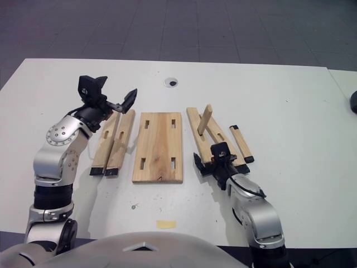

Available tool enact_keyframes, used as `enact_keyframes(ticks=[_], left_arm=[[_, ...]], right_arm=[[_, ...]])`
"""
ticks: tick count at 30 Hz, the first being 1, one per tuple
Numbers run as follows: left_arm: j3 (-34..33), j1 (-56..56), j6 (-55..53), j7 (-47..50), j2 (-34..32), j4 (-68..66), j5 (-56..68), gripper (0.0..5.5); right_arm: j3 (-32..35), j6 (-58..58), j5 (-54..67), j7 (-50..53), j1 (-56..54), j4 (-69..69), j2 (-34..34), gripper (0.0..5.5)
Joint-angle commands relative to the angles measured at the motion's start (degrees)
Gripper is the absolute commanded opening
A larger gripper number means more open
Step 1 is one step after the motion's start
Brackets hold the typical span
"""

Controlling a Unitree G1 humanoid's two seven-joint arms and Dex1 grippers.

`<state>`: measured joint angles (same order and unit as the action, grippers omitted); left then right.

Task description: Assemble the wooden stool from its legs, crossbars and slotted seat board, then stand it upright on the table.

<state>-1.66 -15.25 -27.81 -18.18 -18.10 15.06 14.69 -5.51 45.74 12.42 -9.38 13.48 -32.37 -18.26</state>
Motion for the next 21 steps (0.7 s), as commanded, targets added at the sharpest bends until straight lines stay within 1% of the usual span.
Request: enact_keyframes(ticks=[1, 3, 7, 10, 13, 17, 19, 21], left_arm=[[0.3, 0.28, -0.57, -0.15, -0.46, -0.12, -0.79, 5.4], [0.16, 0.53, -0.77, -0.01, -0.53, -0.22, -0.82, 5.4], [0.65, 1.3, -0.65, 0.21, -0.36, -0.46, -1.47, 5.4], [0.67, 1.5, -0.97, 0.36, 0.39, -0.46, -1.37, 5.4], [0.66, 0.96, -0.91, 0.28, 0.5, -1.16, -1.4, 5.4], [-4.27, -4.13, -4.79, 1.1, 2.5, -2.6, 4.16, 5.4], [-8.33, -7.87, -9.52, 2.08, 4.49, -2.79, 10.62, 5.4], [-13.73, -10.84, -17.69, 3.89, 7.62, -2.46, 21.78, 5.4]], right_arm=[[0.3, 2.11, -0.61, -1.08, 1.24, 0.88, -1.88, 3.47], [0.4, 2.63, -0.37, -1.86, 1.14, 1.18, -2.46, 3.09], [-0.28, 1.7, -1.19, -2.98, 1.04, 1.56, -3.51, 2.52], [-0.53, -0.17, -1.19, -3.6, 0.15, 2.02, -3.03, 2.05], [-1.55, -5.19, -3.41, -3.76, -1.64, 3.63, -3.3, 2.03], [0.04, -17.34, -5.94, -2.13, -5.72, 7.67, -0.35, 2.03], [0.69, -23.63, -7.4, -1.07, -7.34, 9.2, 0.81, 2.03], [1.3, -29.9, -8.32, -0.07, -8.21, 9.94, 2.22, 2.03]])
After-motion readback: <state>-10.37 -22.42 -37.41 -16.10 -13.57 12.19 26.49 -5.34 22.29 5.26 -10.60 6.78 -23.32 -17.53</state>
